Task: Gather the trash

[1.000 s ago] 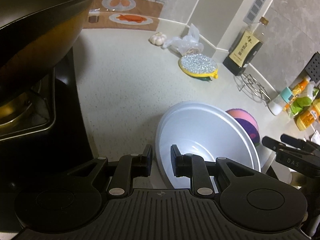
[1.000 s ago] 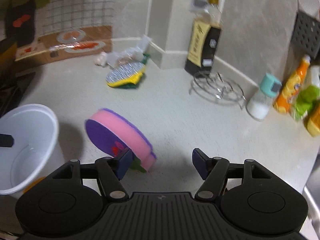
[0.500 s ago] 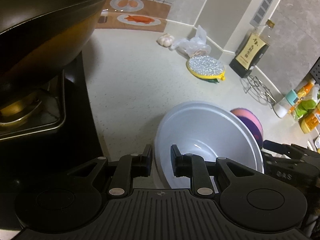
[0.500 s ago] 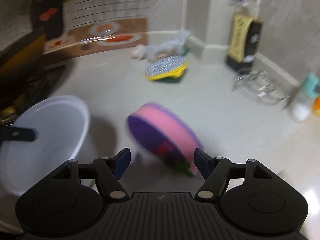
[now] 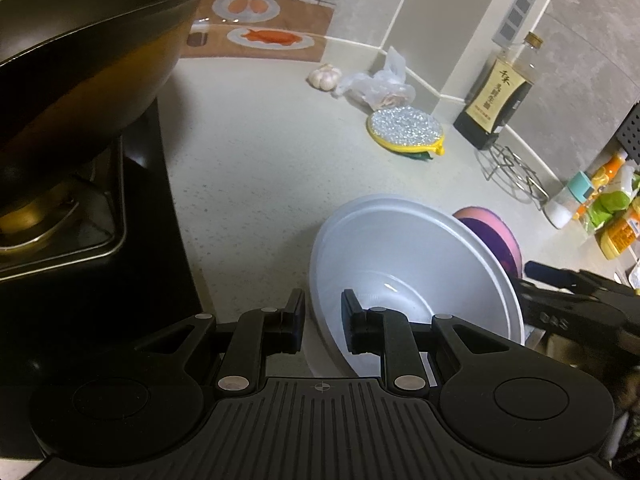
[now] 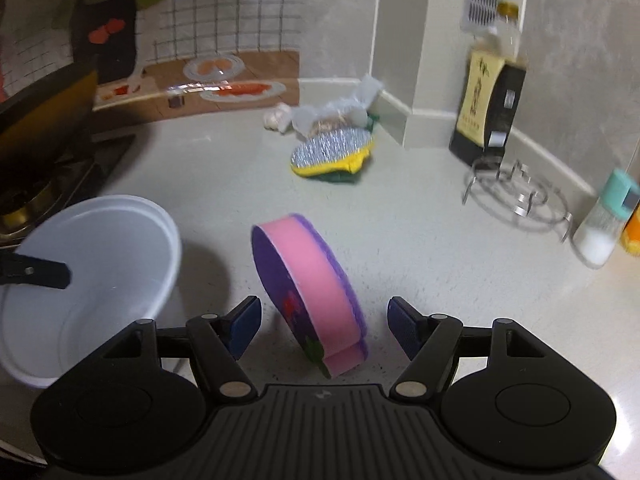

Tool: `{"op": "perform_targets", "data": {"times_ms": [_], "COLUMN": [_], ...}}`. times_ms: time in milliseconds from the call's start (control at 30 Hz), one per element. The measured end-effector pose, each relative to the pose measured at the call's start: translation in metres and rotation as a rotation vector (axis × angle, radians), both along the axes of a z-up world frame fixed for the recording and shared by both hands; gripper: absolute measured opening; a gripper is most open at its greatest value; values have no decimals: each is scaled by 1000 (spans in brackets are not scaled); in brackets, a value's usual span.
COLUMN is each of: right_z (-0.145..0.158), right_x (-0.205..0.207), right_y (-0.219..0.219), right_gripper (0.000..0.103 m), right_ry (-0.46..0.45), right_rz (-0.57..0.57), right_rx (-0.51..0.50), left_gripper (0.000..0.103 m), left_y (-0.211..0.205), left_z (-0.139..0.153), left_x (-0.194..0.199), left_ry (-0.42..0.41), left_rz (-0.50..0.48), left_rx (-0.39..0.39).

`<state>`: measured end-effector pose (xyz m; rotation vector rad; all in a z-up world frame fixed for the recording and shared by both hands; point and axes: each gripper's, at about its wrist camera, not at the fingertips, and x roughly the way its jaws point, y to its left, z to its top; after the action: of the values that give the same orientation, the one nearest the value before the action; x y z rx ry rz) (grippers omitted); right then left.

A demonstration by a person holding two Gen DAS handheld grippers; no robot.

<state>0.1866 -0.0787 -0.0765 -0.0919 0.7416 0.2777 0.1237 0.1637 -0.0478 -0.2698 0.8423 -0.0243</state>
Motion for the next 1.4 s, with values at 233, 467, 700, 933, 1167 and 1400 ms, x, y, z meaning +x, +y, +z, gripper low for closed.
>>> {"op": "perform_targets", "data": {"times_ms": [233, 467, 700, 933, 1167, 1400], "right_z": [-15, -9, -13, -4, 27, 31], "right_x": [17, 11, 42, 29, -51, -139], "right_y": [-10, -4, 8, 10, -1, -52], "right_gripper": [54, 43, 44, 33, 32, 33], "right_ry": [94, 156, 142, 182, 172, 143], "right_rz": [-74, 12, -109, -208, -317, -427], "right_rx": [121, 195, 152, 237, 339, 406], "left_gripper": [22, 22, 22, 14, 14, 14], "left_y": [1, 5, 9, 14, 13, -13], "left_z": [-1, -2, -5, -9, 3, 16], "left_x": [0, 3, 8, 14, 15, -6], "left_ry": [5, 13, -21, -48, -117, -138], "left_rz": [-9, -14, -59, -162, -219, -294], "left_rx": [2, -4, -20, -78, -85, -92]}}
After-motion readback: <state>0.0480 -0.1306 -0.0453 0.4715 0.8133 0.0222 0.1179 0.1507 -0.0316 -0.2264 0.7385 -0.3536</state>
